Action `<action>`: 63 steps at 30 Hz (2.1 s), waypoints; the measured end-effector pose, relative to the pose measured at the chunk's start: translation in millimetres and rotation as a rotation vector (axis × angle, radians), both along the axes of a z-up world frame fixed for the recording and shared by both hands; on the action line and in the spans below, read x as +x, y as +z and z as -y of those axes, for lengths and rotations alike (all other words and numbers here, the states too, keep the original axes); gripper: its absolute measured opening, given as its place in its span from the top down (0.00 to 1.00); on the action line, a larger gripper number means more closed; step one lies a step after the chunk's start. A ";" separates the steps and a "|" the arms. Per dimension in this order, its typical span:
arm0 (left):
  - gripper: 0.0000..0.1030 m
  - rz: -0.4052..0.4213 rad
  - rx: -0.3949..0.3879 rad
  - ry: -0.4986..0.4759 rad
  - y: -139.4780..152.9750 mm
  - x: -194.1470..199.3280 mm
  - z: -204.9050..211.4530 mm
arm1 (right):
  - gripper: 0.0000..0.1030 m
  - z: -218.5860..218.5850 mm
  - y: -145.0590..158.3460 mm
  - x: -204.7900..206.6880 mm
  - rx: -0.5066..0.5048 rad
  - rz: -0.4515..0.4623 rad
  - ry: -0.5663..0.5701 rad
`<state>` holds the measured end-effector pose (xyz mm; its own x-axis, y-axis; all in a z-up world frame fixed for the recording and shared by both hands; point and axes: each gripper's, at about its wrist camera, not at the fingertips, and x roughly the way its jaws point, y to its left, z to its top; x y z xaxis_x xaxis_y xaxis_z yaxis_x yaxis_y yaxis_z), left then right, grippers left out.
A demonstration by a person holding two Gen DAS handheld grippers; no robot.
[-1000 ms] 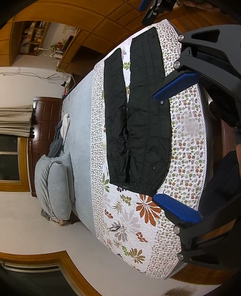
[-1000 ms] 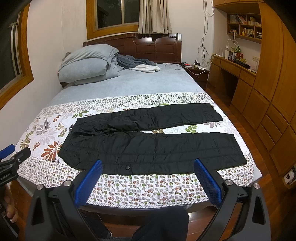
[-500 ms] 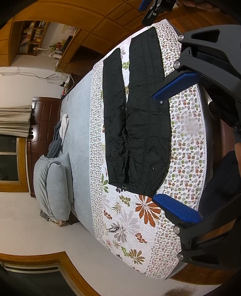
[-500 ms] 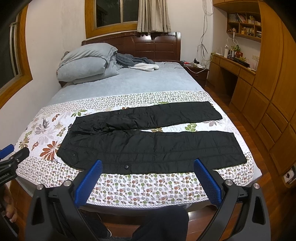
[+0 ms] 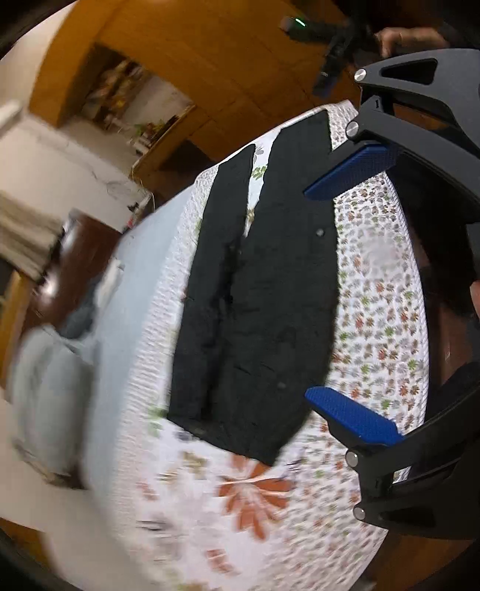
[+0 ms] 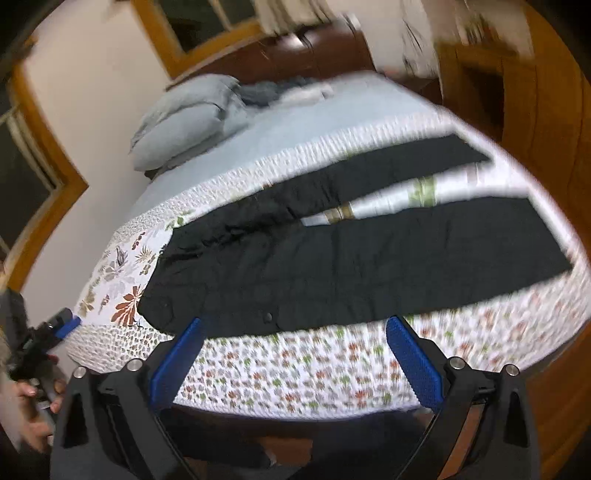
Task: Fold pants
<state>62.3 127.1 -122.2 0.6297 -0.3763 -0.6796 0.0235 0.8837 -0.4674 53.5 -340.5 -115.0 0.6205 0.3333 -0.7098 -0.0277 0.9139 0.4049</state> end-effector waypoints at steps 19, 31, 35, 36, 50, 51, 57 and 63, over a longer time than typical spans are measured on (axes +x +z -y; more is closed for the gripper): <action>0.03 -0.408 -0.435 0.326 -182.0 138.5 -121.4 | 0.03 179.0 -133.7 22.9 0.510 -0.186 -0.263; 0.66 -0.427 -0.349 0.324 -183.2 146.7 -99.6 | 0.06 338.7 -168.4 8.7 0.761 -0.074 -0.602; 0.47 -0.408 -0.389 0.322 -185.7 147.1 -102.2 | 0.14 350.7 -178.8 16.0 0.779 -0.062 -0.612; 0.41 -0.401 -0.400 0.322 -184.7 149.0 -101.1 | 0.15 351.9 -181.0 18.4 0.782 -0.062 -0.620; 0.90 -0.403 -0.365 0.458 -172.9 133.5 -100.0 | 0.93 350.1 -182.6 26.5 0.770 -0.052 -0.627; 0.90 -0.398 -0.372 0.470 -168.2 129.8 -103.5 | 0.93 347.6 -178.4 25.1 0.763 -0.051 -0.622; 0.91 -0.402 -0.390 0.535 -154.9 87.6 -149.8 | 0.93 305.9 -154.7 15.5 0.682 -0.096 -0.534; 0.89 -0.407 -0.393 0.586 -167.8 53.0 -193.6 | 0.93 266.4 -160.5 10.2 0.616 -0.161 -0.457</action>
